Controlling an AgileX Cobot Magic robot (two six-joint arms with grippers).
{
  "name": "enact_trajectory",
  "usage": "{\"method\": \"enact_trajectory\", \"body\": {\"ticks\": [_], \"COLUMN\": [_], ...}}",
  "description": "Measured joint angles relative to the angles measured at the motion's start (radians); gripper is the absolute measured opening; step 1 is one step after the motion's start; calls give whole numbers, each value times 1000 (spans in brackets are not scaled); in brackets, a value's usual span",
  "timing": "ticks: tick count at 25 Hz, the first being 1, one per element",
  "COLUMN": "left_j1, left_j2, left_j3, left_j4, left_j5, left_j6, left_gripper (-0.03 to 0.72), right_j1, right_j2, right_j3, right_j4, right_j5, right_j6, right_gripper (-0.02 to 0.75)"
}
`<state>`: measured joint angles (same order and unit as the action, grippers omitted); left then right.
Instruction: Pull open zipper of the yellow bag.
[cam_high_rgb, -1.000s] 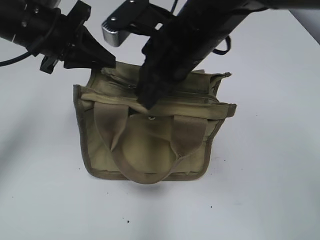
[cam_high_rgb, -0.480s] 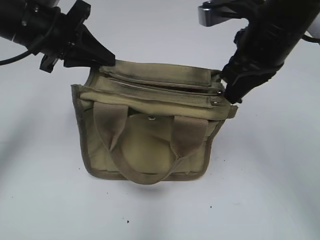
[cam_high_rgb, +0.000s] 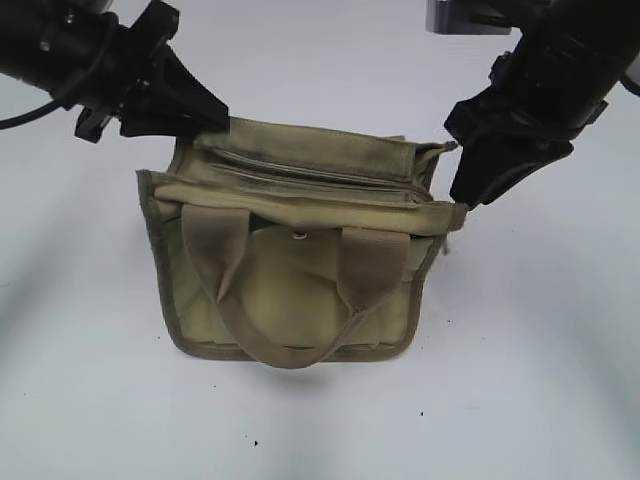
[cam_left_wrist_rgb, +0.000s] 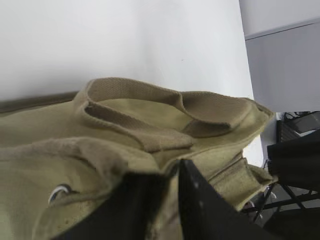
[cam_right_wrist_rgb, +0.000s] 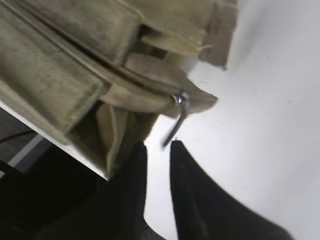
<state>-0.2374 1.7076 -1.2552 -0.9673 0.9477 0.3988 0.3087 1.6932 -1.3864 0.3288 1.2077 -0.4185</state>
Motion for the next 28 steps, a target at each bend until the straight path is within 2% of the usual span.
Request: {"method": "enact_trajectory", "body": {"ticks": [4, 5, 7, 13, 18, 28], "left_j1": [0, 0, 0, 0, 0, 0], "left_j2": [-71, -104, -176, -426, -678, -1286], "left_j3": [0, 0, 0, 12, 152, 591], "left_j4": [87, 118, 210, 510, 708, 855], "left_j5": [0, 1, 12, 139, 166, 189], "left_j6": [0, 0, -1, -155, -271, -306], "left_gripper": [361, 389, 415, 430, 432, 432], "right_j1": [0, 0, 0, 0, 0, 0], "right_j2": [-36, -53, -98, -300, -518, -979], "right_j3": [2, 6, 28, 212, 414, 745], "right_j4": [-2, -11, -41, -149, -163, -171], "right_j5": [2, 2, 2, 2, 3, 0], "right_j6": [66, 83, 118, 201, 216, 220], "right_gripper": [478, 535, 585, 606, 599, 594]}}
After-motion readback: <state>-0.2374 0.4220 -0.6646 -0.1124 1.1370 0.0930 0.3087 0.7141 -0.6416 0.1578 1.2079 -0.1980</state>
